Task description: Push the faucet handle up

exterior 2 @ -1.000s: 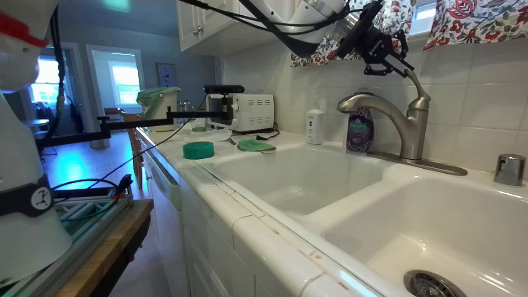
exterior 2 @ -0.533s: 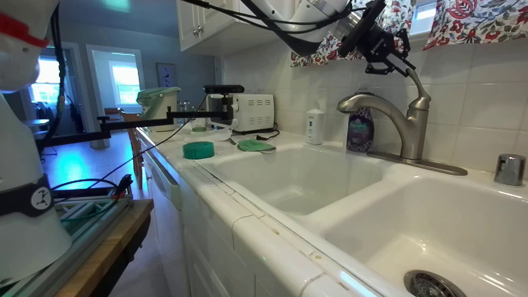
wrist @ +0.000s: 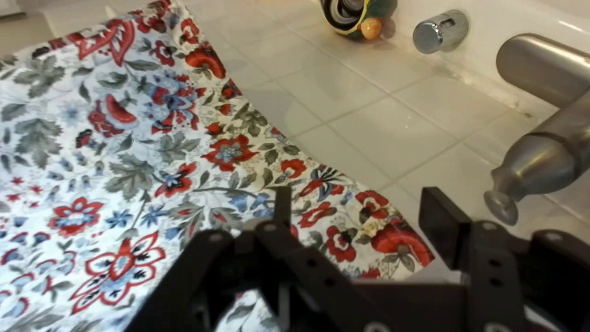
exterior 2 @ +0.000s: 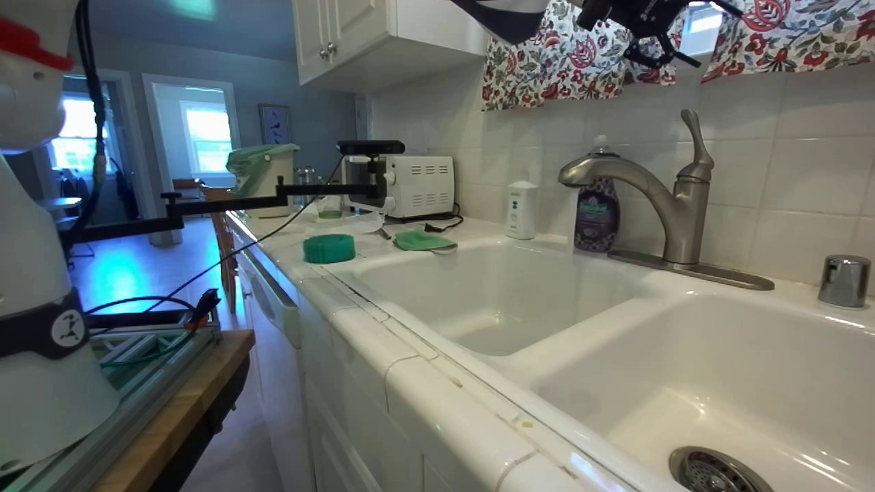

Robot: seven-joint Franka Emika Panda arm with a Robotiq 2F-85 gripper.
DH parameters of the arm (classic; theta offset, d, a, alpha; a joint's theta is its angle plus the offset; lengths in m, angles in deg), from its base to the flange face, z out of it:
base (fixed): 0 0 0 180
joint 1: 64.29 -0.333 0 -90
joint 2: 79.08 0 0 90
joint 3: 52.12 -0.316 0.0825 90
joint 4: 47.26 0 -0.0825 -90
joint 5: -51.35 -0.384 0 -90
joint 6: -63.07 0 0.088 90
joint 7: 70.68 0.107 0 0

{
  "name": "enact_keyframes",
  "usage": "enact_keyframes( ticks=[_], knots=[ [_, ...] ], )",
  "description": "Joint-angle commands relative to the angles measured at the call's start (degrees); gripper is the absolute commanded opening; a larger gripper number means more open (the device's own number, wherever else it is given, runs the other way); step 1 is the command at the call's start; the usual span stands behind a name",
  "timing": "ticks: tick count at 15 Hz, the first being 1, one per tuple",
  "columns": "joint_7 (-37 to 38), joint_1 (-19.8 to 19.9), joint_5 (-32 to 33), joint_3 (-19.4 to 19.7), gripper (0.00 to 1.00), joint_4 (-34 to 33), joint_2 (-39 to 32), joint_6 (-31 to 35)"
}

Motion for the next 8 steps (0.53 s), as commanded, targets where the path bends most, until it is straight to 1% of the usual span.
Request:
enact_keyframes(
  ticks=[1, 3, 8],
  knots=[
    [-1.2, -0.6, -0.6, -1.1, 1.0, 1.1, 2.2, -2.6],
    [-1.7, -1.2, -2.7, -2.4, 1.0, 1.5, 3.1, -5.9],
    [-3.7, -2.9, -10.4, -6.0, 1.0, 0.5, 5.5, -18.5]
  ],
)
